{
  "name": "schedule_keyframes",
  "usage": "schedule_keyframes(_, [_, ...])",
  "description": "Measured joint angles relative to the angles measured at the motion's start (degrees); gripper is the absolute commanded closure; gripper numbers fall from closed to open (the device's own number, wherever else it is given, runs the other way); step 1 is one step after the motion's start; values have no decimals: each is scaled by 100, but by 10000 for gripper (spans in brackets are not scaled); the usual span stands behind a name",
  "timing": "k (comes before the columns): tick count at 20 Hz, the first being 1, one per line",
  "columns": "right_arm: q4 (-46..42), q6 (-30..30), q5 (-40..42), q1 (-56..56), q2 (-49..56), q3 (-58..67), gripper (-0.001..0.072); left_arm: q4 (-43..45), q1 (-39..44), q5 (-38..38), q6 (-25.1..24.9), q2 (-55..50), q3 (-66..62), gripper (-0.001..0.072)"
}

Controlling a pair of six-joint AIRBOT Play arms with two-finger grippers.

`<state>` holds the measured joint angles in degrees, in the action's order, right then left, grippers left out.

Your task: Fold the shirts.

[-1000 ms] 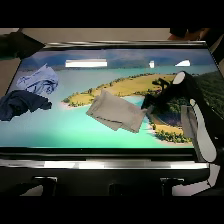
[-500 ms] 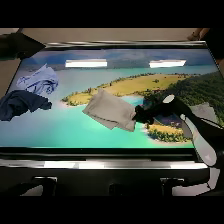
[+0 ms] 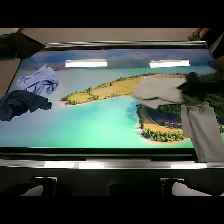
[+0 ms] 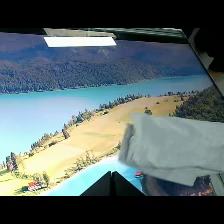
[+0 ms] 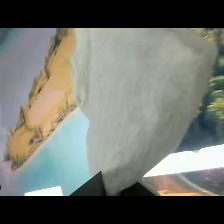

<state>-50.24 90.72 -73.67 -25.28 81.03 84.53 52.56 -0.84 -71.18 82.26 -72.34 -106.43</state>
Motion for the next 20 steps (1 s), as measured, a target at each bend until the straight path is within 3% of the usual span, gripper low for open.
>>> schedule_keyframes(5, [-358, 380, -909, -1547, -413, 374, 658, -2, 63, -2, -92, 0, 2, 676])
schedule_keyframes(14, [-540, 787, -1786, -3442, -619, 466, 658, -2, 192, -4, -304, 0, 2, 676])
schedule_keyframes(20, [-2144, 879, -2094, -3812, -807, -372, 658, -2, 201, -4, -339, 0, 2, 676])
